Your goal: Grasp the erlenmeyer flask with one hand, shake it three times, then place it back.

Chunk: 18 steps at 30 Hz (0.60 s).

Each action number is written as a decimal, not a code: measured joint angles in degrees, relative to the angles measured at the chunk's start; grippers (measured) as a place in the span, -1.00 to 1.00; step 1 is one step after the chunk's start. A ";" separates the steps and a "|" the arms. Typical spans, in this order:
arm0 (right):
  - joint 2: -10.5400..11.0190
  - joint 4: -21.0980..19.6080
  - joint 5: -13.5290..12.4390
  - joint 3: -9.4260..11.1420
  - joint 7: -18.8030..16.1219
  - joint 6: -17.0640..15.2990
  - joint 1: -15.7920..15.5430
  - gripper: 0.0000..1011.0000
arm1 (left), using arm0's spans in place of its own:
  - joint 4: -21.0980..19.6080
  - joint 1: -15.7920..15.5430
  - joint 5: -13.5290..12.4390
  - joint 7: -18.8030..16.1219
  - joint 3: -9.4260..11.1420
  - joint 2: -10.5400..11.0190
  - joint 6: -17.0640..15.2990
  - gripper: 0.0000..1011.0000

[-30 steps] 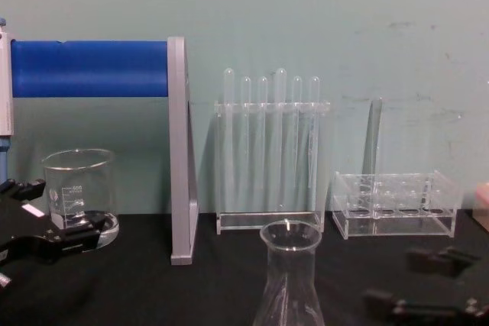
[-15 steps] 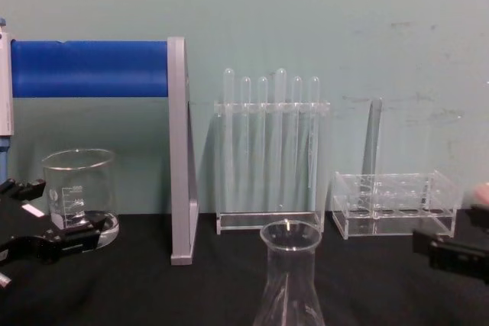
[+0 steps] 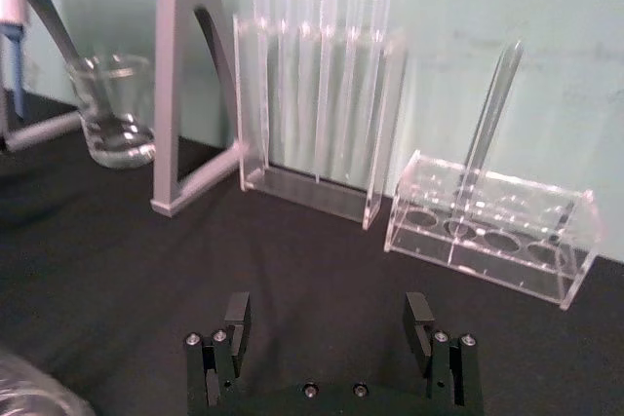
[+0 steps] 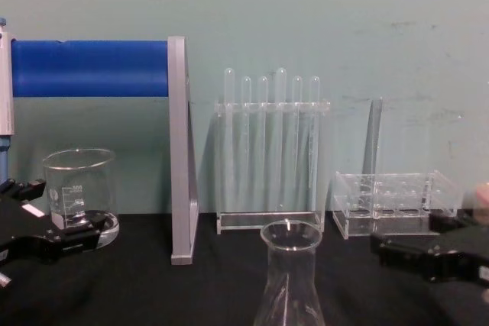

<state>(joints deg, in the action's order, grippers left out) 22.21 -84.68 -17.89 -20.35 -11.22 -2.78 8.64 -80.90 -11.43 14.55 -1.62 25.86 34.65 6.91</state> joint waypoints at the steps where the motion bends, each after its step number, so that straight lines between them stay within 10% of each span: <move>1: -0.31 0.76 0.30 -0.19 -0.04 -0.28 0.53 0.98 | 0.00 0.00 0.00 0.00 0.00 0.00 0.00 0.98; 18: -3.18 6.72 1.85 -0.99 -1.85 -2.25 4.48 0.98 | 0.00 0.00 0.00 0.00 0.00 0.00 0.00 0.98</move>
<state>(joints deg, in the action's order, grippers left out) 19.03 -77.96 -16.05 -21.34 -13.08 -5.04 13.12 -80.90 -11.43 14.55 -1.62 25.86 34.65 6.91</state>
